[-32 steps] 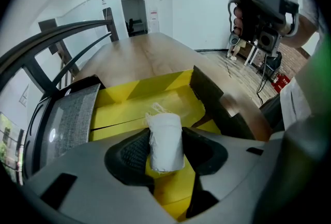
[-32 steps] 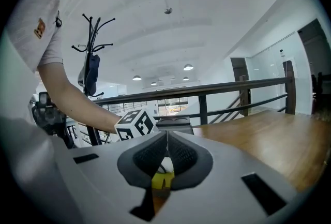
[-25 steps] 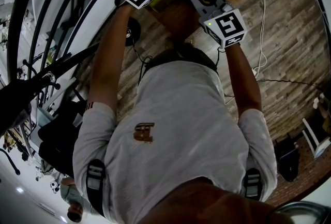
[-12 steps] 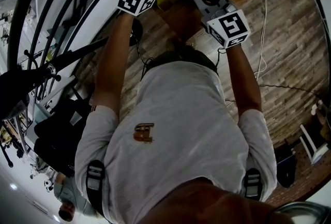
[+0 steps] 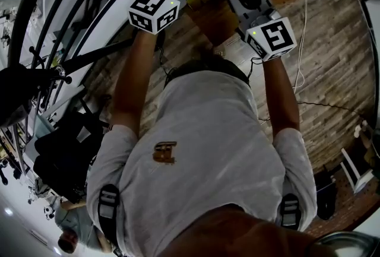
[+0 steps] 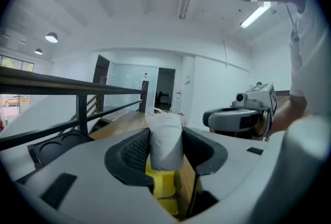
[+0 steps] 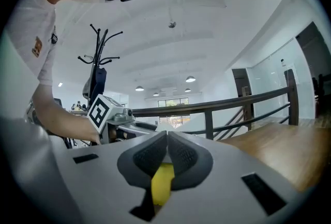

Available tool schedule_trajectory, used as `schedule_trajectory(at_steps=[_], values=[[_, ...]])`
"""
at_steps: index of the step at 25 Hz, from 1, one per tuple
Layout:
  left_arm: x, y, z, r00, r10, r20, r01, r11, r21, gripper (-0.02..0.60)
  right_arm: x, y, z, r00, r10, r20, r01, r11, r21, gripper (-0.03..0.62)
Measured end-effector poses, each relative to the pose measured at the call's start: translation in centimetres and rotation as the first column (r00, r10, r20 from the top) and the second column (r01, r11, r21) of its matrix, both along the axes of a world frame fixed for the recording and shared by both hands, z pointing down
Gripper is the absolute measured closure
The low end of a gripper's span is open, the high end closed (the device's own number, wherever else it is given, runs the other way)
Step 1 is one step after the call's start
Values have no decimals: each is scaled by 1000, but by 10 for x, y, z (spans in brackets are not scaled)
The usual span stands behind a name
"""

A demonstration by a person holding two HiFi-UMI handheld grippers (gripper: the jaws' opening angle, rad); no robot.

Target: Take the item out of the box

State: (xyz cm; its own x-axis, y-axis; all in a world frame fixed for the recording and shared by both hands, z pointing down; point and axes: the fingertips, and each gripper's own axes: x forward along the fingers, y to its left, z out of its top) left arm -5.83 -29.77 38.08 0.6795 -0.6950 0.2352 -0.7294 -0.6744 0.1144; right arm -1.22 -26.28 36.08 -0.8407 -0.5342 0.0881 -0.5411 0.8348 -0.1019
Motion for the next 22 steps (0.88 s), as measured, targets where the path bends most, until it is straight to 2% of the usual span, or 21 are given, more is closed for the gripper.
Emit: schedule_trajectory(at_steps=[12,22], values=[[-11,49,-55,985,-24,-173,51,986,159,374,-9,33,-33,998,-27,56,24,999,46,562],[-23,90,-87,974,-66,-216,123,957,263,376,-11,62,-54,991,-58,117,51,997,65,562]])
